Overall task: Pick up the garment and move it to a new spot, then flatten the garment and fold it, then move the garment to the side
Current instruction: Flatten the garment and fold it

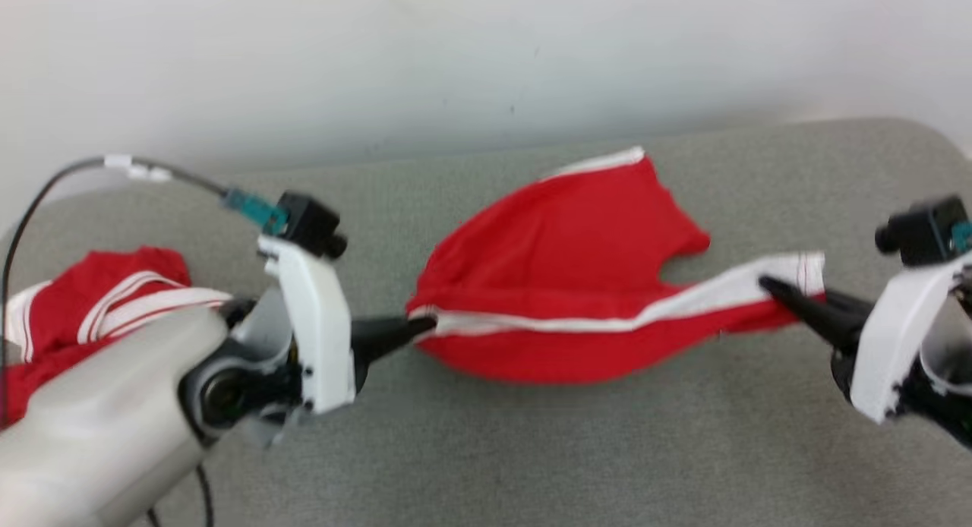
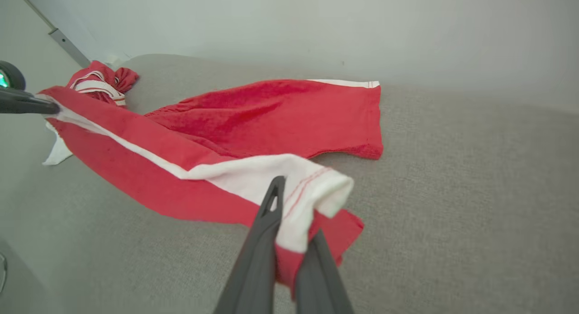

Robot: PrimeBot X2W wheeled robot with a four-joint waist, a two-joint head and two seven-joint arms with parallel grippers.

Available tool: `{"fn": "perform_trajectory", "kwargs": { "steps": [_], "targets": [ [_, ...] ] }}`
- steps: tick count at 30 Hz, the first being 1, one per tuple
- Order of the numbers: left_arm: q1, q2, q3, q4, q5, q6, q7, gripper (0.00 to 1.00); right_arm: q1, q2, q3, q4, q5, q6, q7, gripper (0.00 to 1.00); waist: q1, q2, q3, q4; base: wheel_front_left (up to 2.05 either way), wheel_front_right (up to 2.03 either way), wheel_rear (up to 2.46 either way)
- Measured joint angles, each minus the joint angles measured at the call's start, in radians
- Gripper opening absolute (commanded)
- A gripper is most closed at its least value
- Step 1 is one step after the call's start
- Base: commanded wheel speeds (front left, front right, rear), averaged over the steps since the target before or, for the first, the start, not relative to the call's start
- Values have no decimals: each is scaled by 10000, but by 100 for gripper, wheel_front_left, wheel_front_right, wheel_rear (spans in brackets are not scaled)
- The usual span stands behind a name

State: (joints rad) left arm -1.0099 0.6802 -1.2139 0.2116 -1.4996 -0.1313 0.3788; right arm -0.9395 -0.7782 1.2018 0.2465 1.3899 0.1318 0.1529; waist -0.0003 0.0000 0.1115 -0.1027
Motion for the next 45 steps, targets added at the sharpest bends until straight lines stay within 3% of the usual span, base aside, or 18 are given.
{"fn": "perform_trajectory", "kwargs": {
  "steps": [11, 18, 27, 45],
  "targets": [
    [1778, 1455, -117, -1572, -1089, 0, -23, 0, 1714, -1795, 276, -1847, 970, 0, -107, 0, -2, 0, -1107, -55, 0, 0, 0],
    [1714, 1469, -92, -1810, -1883, 408, 736, 0, 1712, -1956, 123, -2111, 1141, 0, -171, 0, 0, 0, -876, 146, 0, 0, 0],
    [205, 920, 180, -857, -2796, 514, 2723, 0, -65, -918, -213, -897, 805, 0, 533, 0, 2, 0, 340, 414, 0, 0, 0],
    [-2427, -759, 825, 1536, -2222, 368, 3185, 0, -2792, 807, -385, 2571, 506, 0, 750, 0, 5, 0, 3204, 919, 0, 0, 0]
  ]
}}
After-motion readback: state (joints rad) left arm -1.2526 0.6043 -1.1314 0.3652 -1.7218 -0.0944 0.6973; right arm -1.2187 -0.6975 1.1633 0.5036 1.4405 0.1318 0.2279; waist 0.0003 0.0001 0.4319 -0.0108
